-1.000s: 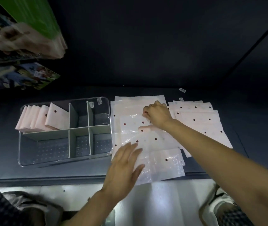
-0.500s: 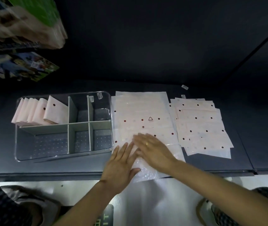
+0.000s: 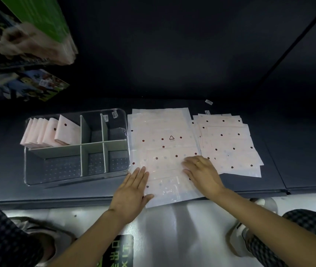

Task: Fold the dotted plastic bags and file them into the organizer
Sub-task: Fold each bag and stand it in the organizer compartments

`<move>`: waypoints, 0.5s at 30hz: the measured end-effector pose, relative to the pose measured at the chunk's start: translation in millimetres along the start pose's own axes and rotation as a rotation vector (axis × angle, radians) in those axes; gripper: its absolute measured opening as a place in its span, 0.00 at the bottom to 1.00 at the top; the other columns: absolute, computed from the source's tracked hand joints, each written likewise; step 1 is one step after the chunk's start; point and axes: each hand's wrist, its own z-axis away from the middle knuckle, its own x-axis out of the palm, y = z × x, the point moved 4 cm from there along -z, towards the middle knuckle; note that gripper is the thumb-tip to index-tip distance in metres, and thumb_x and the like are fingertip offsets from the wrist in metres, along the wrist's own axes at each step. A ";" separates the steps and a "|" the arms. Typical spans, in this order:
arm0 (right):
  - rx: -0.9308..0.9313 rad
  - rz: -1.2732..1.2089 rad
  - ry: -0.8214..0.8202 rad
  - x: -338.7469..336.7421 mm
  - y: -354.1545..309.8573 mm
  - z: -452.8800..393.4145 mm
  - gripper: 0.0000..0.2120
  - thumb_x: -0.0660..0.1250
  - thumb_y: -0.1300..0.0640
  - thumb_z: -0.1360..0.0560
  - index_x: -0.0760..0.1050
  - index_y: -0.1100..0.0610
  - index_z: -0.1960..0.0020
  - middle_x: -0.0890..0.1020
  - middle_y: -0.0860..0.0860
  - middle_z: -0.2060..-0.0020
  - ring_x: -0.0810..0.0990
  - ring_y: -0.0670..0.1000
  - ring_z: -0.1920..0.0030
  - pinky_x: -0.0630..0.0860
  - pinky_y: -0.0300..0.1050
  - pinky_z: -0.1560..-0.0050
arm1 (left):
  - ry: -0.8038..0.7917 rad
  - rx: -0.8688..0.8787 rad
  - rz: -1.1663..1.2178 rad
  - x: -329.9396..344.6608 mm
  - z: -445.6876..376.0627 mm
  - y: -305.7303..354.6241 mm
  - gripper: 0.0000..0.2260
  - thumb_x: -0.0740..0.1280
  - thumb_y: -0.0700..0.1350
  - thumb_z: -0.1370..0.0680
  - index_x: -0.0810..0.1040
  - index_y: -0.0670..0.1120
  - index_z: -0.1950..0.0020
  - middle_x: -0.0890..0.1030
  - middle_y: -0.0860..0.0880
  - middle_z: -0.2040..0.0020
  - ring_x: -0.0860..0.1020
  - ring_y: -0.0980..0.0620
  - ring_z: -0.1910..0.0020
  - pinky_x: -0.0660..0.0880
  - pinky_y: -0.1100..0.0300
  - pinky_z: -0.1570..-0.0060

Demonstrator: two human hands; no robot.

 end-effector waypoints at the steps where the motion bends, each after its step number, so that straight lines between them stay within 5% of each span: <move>1: -0.011 -0.040 -0.046 6.6 -4.7 -6.0 0.08 0.76 0.61 0.33 0.83 0.60 0.55 0.84 0.55 0.54 0.83 0.56 0.55 0.79 0.48 0.53 | -0.004 -0.005 0.011 -0.4 0.1 0.1 0.31 0.44 0.62 0.20 0.39 0.47 0.23 0.35 0.51 0.25 0.35 0.52 0.25 0.33 0.57 0.27; 9: -0.162 0.049 -0.054 18.5 -16.1 -24.3 0.09 0.81 0.60 0.40 0.81 0.57 0.65 0.82 0.50 0.66 0.81 0.49 0.66 0.77 0.37 0.69 | 0.027 -0.009 0.142 -7.0 1.2 -0.1 0.29 0.49 0.59 0.19 0.45 0.47 0.22 0.42 0.52 0.22 0.40 0.53 0.24 0.38 0.60 0.27; 12: -0.226 0.075 -0.031 13.1 -17.8 -26.3 0.11 0.81 0.65 0.43 0.81 0.57 0.65 0.82 0.50 0.67 0.80 0.51 0.67 0.75 0.37 0.70 | 0.232 0.037 0.199 -27.6 7.4 9.0 0.24 0.59 0.52 0.19 0.63 0.44 0.26 0.61 0.46 0.24 0.58 0.47 0.25 0.53 0.52 0.25; 15: -0.257 0.040 0.029 1.5 -21.8 -21.8 0.12 0.79 0.67 0.41 0.80 0.57 0.62 0.81 0.50 0.66 0.80 0.52 0.65 0.75 0.38 0.67 | 0.527 0.183 0.187 -46.8 16.3 22.9 0.15 0.63 0.48 0.22 0.77 0.44 0.38 0.77 0.45 0.37 0.73 0.45 0.36 0.70 0.50 0.36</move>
